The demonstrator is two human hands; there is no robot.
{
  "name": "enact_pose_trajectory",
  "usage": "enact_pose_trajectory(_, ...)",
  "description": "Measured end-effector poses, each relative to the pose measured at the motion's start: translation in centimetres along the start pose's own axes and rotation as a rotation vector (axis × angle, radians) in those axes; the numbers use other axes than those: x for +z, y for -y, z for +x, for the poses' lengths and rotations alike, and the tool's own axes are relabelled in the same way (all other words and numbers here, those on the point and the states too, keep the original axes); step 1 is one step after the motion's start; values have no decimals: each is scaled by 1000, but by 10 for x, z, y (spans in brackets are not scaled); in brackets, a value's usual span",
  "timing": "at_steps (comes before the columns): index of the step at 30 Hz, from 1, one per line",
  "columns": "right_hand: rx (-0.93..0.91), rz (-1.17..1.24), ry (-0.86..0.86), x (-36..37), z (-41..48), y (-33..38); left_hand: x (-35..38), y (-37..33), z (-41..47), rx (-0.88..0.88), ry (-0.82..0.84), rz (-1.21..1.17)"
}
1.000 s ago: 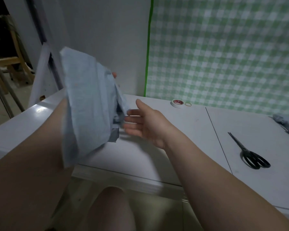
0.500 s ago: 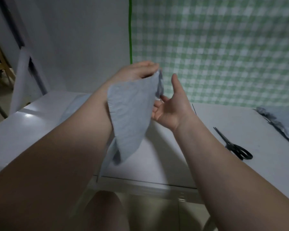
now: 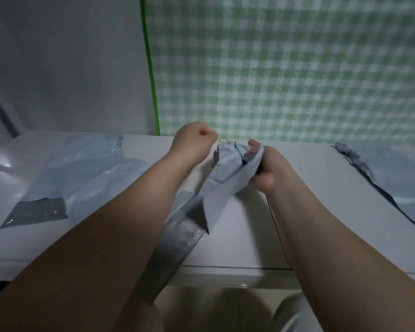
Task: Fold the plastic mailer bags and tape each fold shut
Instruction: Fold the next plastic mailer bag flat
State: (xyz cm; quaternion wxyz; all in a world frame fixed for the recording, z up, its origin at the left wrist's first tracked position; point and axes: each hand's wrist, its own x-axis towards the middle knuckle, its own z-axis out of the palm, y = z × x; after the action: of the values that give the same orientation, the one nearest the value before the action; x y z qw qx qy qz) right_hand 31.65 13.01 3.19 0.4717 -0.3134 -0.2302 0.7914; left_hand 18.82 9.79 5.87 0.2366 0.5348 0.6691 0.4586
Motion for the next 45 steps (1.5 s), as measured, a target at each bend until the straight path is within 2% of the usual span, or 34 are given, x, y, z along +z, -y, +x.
enact_pose_trajectory(2, 34, 12, -4, -9, -3, 4, -5, 19, 2, -56, 44, 153)
enact_pose_trajectory(4, -69, -24, -85, -15, 0, 10, -5, 28, -3, -132, 182, 147)
enact_pose_trajectory(5, -106, -114, -133, -18, 5, 12, -4, 32, -5, -140, 245, 195)
enact_pose_trajectory(8, -114, -401, -123, -23, 6, 8, -2, 39, -12, -81, 390, 468)
enact_pose_trajectory(12, -111, -567, -138, -32, 6, 11, -5, 41, -25, -27, 497, 727)
enact_pose_trajectory(17, -98, -982, -119, -27, 7, 6, -13, 37, -31, -41, 584, 888)
enact_pose_trajectory(19, -95, -1093, -78, -27, 10, 3, -21, 37, -32, -107, 641, 898)
enact_pose_trajectory(22, -89, -1201, -56, -28, 12, 2, -31, 37, -35, -271, 725, 830)
enact_pose_trajectory(24, -86, -1222, -62, -29, 9, 4, -31, 37, -32, -284, 624, 675)
enact_pose_trajectory(27, -24, -1139, -55, -31, 1, 8, -20, 37, -25, -337, 381, 174)
enact_pose_trajectory(30, 115, -978, -2, -41, -8, 14, 3, 37, -22, -496, 323, -296)
enact_pose_trajectory(32, 161, -958, 27, -48, -10, 19, 18, 36, -21, -536, 289, -484)
enact_pose_trajectory(36, 123, -971, 4, -52, -4, 21, 37, 33, -17, -549, 182, -624)
enact_pose_trajectory(38, 82, -928, -23, -53, 1, 20, 40, 31, -17, -533, 147, -610)
enact_pose_trajectory(40, 11, -941, -71, -56, 7, 19, 40, 37, -15, -516, 111, -554)
enact_pose_trajectory(45, -264, -1343, -233, -64, 18, 19, 36, 54, -6, -398, 78, -208)
